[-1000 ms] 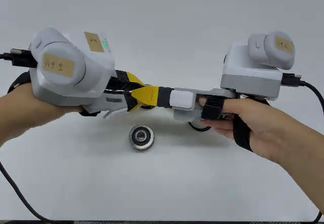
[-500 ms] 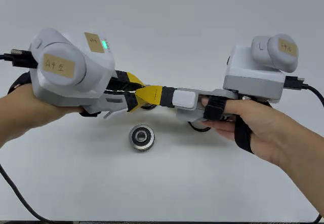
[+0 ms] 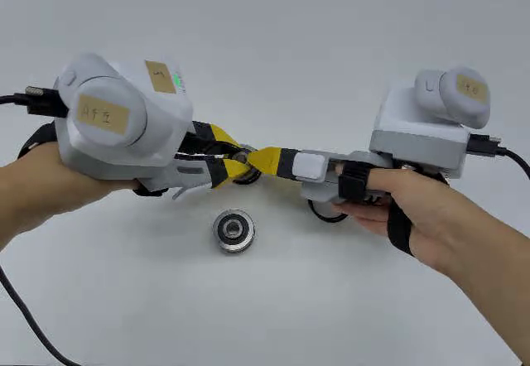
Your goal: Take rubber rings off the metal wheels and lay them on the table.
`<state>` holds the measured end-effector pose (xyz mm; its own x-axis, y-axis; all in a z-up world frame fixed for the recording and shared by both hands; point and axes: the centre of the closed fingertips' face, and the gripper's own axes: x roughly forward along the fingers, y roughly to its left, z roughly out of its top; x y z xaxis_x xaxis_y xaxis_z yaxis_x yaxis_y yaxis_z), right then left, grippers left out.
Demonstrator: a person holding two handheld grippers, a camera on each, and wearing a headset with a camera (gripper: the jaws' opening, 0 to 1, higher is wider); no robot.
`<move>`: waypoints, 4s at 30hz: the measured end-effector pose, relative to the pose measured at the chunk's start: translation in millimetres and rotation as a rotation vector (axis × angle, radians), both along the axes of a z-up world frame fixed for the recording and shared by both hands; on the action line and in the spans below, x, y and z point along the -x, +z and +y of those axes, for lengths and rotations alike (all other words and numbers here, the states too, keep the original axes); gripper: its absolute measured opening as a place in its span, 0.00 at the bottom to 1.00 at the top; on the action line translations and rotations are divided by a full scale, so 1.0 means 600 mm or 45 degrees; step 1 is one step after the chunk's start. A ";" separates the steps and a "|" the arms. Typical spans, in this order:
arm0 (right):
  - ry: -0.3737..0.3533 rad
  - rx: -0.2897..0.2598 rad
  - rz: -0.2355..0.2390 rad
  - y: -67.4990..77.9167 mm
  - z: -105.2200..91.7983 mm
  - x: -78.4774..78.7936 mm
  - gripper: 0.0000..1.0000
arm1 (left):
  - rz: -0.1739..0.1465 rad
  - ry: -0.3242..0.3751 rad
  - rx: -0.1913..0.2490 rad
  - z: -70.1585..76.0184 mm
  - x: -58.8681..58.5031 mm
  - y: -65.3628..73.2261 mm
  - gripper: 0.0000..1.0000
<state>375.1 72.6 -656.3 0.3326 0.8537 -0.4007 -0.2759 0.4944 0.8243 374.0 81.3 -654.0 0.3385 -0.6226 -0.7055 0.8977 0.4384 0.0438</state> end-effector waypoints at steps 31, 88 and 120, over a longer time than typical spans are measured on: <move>-0.006 0.073 -0.037 -0.004 -0.003 -0.003 0.02 | 0.001 -0.001 0.000 0.000 -0.001 0.000 0.13; -0.109 0.027 0.048 0.016 0.009 0.008 0.01 | -0.054 0.008 -0.034 0.000 0.002 0.002 0.13; -0.216 0.001 0.061 0.042 -0.040 -0.001 0.02 | -0.066 0.091 0.005 0.024 0.004 0.031 0.18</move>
<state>375.5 48.5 -631.3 0.4523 0.7867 -0.4201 -0.1487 0.5310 0.8342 371.7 95.7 -635.4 0.4182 -0.5984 -0.6834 0.8606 0.5018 0.0873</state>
